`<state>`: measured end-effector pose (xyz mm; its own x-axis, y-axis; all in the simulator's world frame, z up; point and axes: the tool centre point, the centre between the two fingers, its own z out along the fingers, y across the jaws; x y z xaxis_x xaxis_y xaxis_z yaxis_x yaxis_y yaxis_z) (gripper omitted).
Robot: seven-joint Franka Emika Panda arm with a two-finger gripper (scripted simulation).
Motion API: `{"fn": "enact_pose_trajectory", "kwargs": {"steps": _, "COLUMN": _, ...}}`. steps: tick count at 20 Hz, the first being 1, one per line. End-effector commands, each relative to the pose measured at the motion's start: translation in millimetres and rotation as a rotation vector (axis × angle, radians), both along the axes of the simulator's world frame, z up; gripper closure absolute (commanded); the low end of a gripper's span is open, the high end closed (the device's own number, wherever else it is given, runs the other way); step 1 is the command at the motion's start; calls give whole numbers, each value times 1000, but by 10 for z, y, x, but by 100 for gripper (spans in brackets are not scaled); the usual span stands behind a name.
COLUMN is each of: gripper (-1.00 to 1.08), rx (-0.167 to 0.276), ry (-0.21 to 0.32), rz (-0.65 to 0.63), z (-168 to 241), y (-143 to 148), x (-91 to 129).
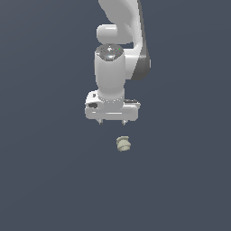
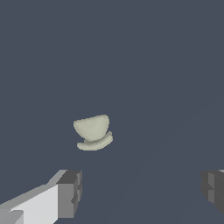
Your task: Pick up the object and move it to a goal position.
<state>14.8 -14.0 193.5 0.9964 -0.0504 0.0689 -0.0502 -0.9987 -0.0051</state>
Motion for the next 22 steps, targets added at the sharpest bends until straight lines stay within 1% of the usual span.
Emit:
{"fn": "enact_pose_trajectory", "kwargs": {"steps": 1, "gripper": -92, "rx": 0, "ry": 0, "rz": 0, "z": 0, "y": 0, "x": 0}}
{"fn": "enact_pose_trajectory", "kwargs": {"steps": 13, "gripper": -92, "rx": -5, "ry": 9, "rz": -24, "z": -109, "y": -110, "x": -43}}
{"fn": "enact_pose_trajectory", "kwargs": {"steps": 17, "gripper": -92, "rx": -6, "ry": 12, "rz": -12, "z": -142, "y": -78, "x": -28}}
{"fn": "enact_pose_trajectory", "kwargs": {"steps": 22, "gripper": -92, "rx": -9, "ry": 23, "rz": 31, "z": -297, "y": 29, "x": 25}}
